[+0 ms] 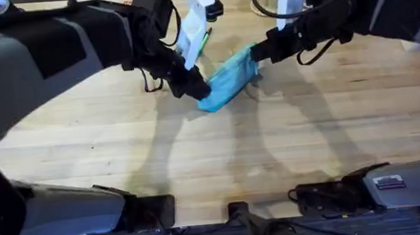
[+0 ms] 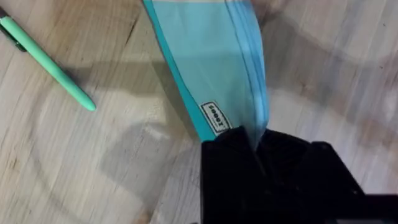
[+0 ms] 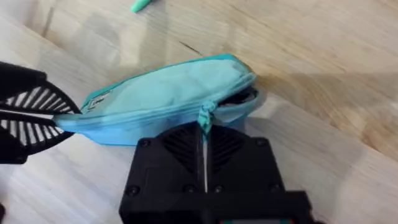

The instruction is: Unzip the bag, pick up the pens from the table one at a time and place them inside, then zip the bag closed.

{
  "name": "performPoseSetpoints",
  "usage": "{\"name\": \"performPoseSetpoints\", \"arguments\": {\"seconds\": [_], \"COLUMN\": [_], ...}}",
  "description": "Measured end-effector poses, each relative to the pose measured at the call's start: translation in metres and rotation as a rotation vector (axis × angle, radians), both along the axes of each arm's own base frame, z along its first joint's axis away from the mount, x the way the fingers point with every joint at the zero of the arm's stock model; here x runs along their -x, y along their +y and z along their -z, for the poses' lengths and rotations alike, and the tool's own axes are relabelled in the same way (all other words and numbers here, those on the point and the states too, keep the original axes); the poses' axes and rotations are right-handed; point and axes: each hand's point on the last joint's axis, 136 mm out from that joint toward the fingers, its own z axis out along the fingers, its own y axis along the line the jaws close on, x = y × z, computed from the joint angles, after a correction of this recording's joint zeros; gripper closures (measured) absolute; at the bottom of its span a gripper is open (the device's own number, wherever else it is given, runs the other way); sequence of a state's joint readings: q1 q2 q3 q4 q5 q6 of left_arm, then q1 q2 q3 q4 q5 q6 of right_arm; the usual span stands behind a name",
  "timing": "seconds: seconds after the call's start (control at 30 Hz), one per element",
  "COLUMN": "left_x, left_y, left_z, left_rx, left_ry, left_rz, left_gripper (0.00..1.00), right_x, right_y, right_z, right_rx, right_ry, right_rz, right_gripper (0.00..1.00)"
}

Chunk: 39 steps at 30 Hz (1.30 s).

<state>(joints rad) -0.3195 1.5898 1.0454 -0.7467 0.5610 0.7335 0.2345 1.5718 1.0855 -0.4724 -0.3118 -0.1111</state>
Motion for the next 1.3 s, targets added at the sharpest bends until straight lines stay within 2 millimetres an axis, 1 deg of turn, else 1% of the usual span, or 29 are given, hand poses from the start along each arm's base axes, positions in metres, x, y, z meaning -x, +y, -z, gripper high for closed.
{"name": "performPoseSetpoints", "arguments": {"seconds": [0.13,0.33,0.4,0.87,1.03,1.13,1.23,1.27,1.3], "left_x": [0.0,0.001,0.002,0.002,0.001,0.001,0.002,0.002,0.002], "left_y": [0.0,0.0,0.001,0.001,0.001,0.001,0.002,0.002,0.002], "left_z": [0.0,0.0,0.001,0.001,0.001,0.001,0.001,0.001,0.001], "left_rx": [0.0,-0.001,-0.003,-0.007,-0.007,-0.008,-0.01,-0.01,-0.01], "left_ry": [0.0,0.004,0.008,0.008,0.007,0.007,0.01,0.011,0.013], "left_rz": [0.0,0.0,-0.001,-0.001,-0.001,-0.002,-0.003,-0.003,-0.003], "left_gripper": [0.959,0.959,0.959,0.959,0.959,0.959,0.959,0.959,0.959], "right_x": [0.003,0.008,0.011,0.025,0.039,0.051,0.061,0.082,0.084], "right_y": [0.005,0.014,0.017,0.042,0.065,0.082,0.095,0.117,0.119], "right_z": [-0.007,-0.034,-0.038,-0.039,-0.039,-0.039,-0.039,-0.041,-0.041], "right_rx": [-0.036,-0.069,-0.069,-0.066,-0.069,-0.078,-0.081,-0.104,-0.106], "right_ry": [-0.003,-0.07,-0.08,-0.082,-0.079,-0.074,-0.071,-0.066,-0.068], "right_rz": [-0.019,-0.047,-0.057,-0.129,-0.2,-0.257,-0.298,-0.401,-0.417], "right_gripper": [0.971,0.971,0.971,0.971,0.971,0.971,0.971,0.971,0.971]}}
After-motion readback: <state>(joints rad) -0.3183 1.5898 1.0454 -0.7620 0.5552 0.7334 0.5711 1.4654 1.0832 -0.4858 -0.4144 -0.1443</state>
